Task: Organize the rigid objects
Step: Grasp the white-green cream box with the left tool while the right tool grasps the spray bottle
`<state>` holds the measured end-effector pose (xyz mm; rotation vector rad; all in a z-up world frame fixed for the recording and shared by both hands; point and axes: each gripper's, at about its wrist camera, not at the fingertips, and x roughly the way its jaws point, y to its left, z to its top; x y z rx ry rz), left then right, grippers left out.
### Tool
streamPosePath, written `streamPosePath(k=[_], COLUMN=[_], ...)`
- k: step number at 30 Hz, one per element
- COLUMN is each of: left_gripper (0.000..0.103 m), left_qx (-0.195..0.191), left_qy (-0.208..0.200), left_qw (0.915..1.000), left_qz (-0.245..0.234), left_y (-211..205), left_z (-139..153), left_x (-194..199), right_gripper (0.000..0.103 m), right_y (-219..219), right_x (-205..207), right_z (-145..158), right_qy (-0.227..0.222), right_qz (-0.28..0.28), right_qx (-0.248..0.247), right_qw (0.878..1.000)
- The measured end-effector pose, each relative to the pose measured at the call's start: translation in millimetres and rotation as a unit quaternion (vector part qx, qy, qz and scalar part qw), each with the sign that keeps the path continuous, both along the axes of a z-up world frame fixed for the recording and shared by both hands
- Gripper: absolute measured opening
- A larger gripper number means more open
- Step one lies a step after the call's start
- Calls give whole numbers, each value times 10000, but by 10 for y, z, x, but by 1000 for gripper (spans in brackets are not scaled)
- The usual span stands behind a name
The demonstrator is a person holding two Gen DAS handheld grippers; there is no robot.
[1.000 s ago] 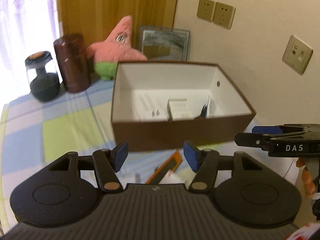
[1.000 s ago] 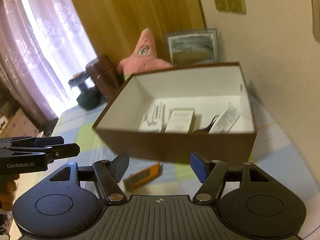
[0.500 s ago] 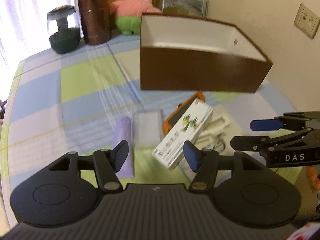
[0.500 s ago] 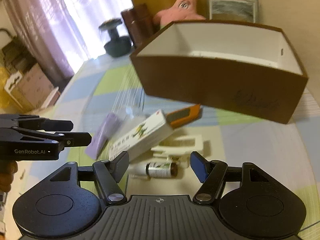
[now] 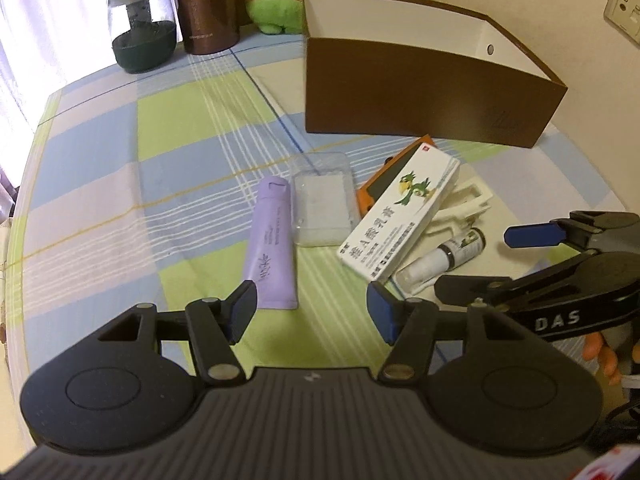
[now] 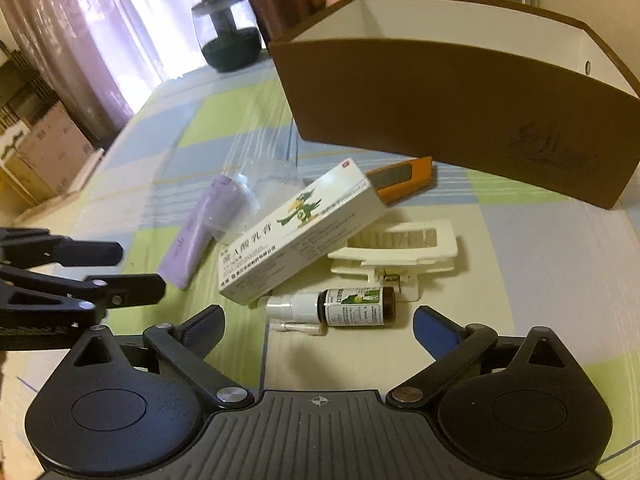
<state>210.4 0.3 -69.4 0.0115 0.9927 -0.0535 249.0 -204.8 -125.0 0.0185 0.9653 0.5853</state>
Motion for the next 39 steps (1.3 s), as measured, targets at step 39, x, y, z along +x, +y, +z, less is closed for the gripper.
streamPosePath(k=[39], left_gripper=[57], left_qx=[-208], left_qy=[-175], left_qw=[9914], left_qz=[-1278], left_y=[-158], left_z=[-120], left_x=[395], right_gripper=[86], right_y=[-68], right_x=[68], right_z=[32], right_qy=[-278], right_qz=[-736], right_qx=[-553], right_qw=[9954])
